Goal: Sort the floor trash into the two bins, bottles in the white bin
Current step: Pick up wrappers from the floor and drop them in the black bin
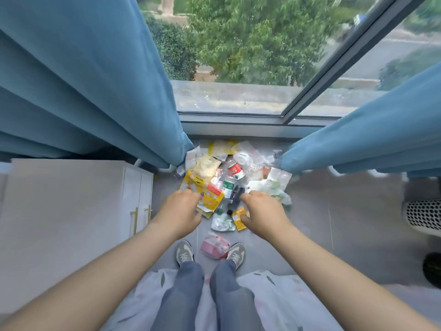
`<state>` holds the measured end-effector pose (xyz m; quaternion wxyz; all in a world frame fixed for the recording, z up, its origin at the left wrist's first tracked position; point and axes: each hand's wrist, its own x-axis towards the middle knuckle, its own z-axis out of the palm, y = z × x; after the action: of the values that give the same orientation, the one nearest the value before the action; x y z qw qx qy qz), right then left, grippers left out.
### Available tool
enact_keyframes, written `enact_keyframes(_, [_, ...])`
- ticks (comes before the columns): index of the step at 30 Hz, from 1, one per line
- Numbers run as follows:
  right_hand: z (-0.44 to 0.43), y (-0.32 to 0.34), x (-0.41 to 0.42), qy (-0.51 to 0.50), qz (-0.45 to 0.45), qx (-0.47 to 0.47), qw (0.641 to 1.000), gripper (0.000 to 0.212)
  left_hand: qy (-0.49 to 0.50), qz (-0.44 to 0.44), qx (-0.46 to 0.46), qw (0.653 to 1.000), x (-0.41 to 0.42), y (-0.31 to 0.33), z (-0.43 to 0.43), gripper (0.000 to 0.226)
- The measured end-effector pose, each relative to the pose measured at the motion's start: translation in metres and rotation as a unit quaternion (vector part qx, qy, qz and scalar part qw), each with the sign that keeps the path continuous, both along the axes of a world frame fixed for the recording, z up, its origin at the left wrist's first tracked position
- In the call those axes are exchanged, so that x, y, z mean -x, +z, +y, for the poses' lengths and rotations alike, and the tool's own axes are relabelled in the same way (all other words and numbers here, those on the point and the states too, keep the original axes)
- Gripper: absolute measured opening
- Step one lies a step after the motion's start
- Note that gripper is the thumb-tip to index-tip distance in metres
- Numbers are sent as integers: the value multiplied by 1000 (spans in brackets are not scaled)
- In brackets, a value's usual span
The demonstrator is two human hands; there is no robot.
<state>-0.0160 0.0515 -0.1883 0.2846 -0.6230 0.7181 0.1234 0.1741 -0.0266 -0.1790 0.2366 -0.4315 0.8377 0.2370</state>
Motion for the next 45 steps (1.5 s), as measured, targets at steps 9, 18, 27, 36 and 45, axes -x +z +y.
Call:
enact_keyframes(9, [20, -132, -32, 18, -8, -50, 999, 34, 44, -41, -71, 996, -36, -145, 40, 32])
enact_keyframes(18, [61, -278, -40, -2, -6, -52, 999, 36, 72, -40, -87, 993, -37, -286, 86, 27])
enact_keyframes(27, [101, -435, -50, 6, -5, -42, 999, 37, 77, -22, -79, 994, -46, -436, 122, 35])
enact_keyframes(36, [119, -519, -46, 35, 26, -14, 999, 37, 21, -8, -63, 998, -50, -533, 145, 44])
enact_keyframes(45, [104, -585, -36, -15, 17, -5, 1000, 46, 40, 4, -62, 997, -43, -611, 140, 56])
